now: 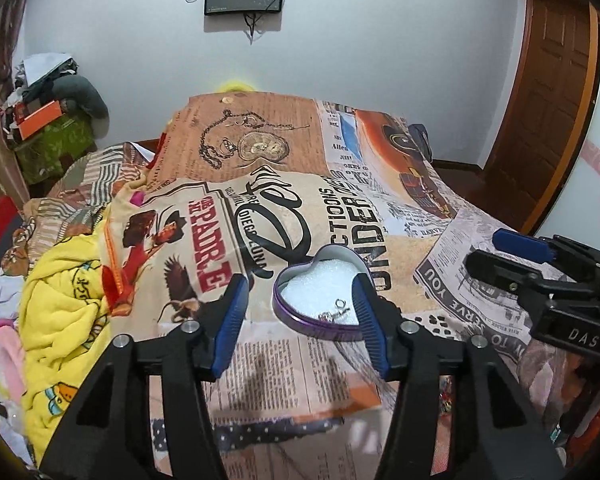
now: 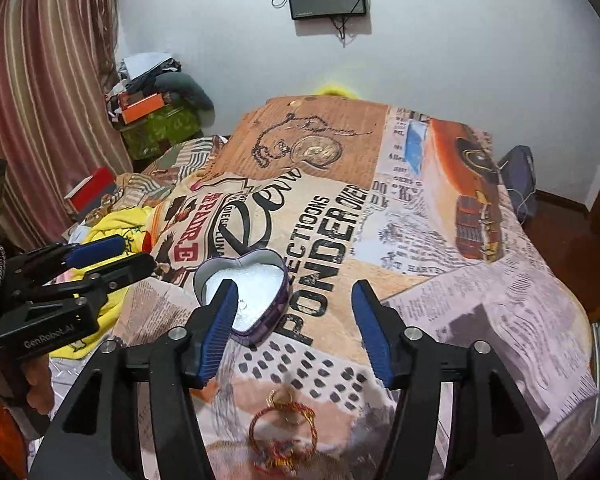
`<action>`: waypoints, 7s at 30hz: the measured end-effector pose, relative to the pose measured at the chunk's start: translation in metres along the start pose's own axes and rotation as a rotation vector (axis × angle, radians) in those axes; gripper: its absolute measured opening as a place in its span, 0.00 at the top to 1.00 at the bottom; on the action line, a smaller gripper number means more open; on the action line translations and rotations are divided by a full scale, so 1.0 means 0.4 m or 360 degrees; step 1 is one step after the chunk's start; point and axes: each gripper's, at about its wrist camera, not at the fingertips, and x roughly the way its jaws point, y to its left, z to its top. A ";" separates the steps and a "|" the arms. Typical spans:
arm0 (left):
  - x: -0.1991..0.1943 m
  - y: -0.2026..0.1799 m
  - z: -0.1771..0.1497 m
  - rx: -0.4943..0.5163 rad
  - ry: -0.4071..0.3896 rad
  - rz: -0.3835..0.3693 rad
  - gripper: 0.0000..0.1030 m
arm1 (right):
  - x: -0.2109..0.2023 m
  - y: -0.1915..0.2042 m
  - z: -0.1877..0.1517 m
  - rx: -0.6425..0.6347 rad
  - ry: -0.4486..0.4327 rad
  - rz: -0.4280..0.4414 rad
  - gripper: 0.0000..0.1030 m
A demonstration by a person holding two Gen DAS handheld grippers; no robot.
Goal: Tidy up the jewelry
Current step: 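Carry both pieces over the heart tin and open both grippers to drop them, then move the left gripper to the red beaded bracelet and grasp it, then lift the red bracelet with the left gripper while the right grasps a gold ring, then carry bracelet and gold ring over the heart tin and open both grippers, then move both grippers back to the remaining jewelry on the bed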
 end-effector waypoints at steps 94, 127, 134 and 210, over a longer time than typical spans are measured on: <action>-0.054 -0.094 -0.061 -0.0022 -0.0041 -0.0240 0.99 | 0.081 -0.065 -0.196 0.0034 0.0363 0.0016 0.82; 0.018 -0.002 0.021 -0.0067 -0.0092 -0.0085 0.99 | 0.010 0.028 0.016 -0.0073 -0.0045 0.0150 0.82; 0.073 0.013 0.021 -0.0058 -0.0044 -0.0074 0.99 | 0.051 0.036 0.035 -0.0074 -0.0030 0.0184 0.82; 0.030 -0.087 -0.098 0.0026 0.0211 -0.0109 0.59 | 0.005 0.004 -0.079 -0.0137 0.0184 -0.0012 0.62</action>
